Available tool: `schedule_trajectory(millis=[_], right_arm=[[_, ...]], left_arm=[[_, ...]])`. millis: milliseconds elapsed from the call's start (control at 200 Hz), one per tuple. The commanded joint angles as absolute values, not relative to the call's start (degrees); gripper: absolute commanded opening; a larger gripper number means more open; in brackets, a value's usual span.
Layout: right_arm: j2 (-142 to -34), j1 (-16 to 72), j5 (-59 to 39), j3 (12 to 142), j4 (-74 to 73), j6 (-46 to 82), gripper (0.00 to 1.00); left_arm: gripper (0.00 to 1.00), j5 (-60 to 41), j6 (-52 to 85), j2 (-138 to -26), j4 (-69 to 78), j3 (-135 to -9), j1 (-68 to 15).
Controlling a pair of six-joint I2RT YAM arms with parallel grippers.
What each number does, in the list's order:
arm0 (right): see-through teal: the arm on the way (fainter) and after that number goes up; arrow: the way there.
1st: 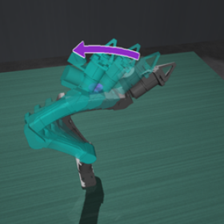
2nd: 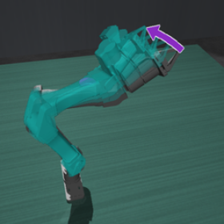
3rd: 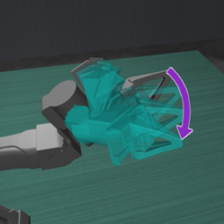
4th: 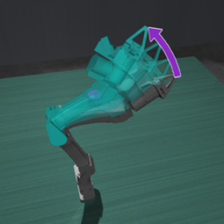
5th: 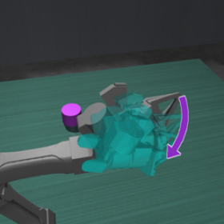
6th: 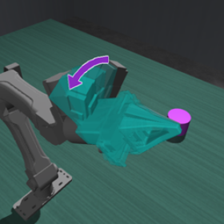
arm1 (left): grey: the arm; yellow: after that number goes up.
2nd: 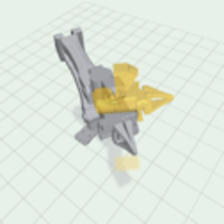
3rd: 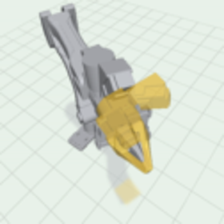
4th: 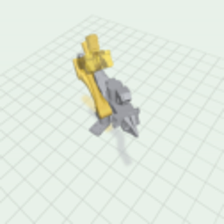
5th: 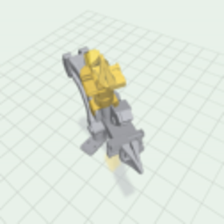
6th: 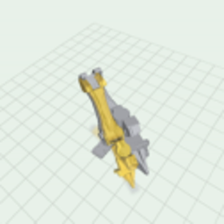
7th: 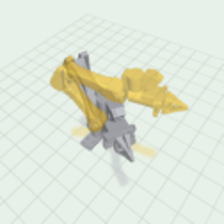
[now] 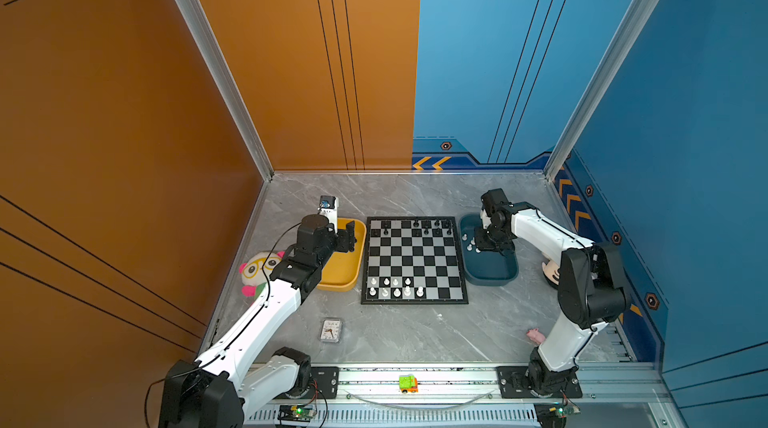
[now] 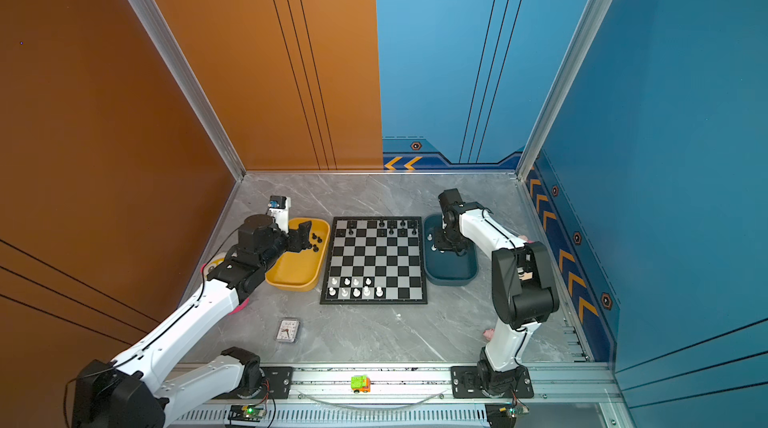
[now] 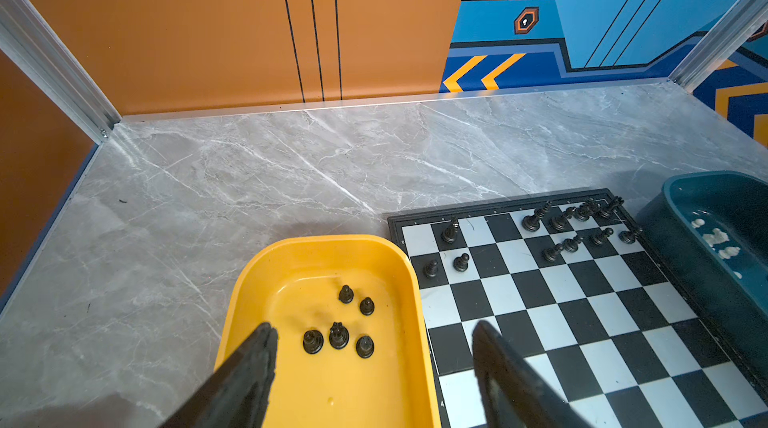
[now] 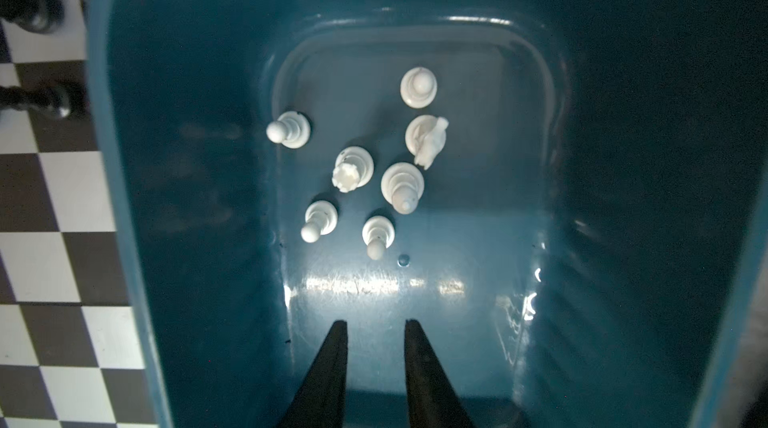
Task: Set up the chess pieces on the board
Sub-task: 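Move the right gripper back over the teal tray, then lower the right gripper and grasp another white pawn in the teal tray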
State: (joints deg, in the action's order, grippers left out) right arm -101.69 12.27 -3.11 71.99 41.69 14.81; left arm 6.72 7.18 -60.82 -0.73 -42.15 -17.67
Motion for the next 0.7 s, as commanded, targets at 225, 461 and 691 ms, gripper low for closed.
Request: schedule_trajectory(millis=[225,461,691], right_arm=[[-104.2,11.3,-5.1,71.6,38.6,14.2,0.26],[-105.7,11.1,-5.4,72.3,38.2,14.3,0.26],[-106.5,11.0,-5.4,72.6,38.2,14.4,0.22]], left_arm=[[0.75,5.4,7.8,-61.2,-1.1,-44.0,-17.2],[0.75,5.6,7.7,-61.1,-1.4,-43.9,-17.2],[0.75,5.9,7.6,-60.7,-1.6,-43.8,-17.2]])
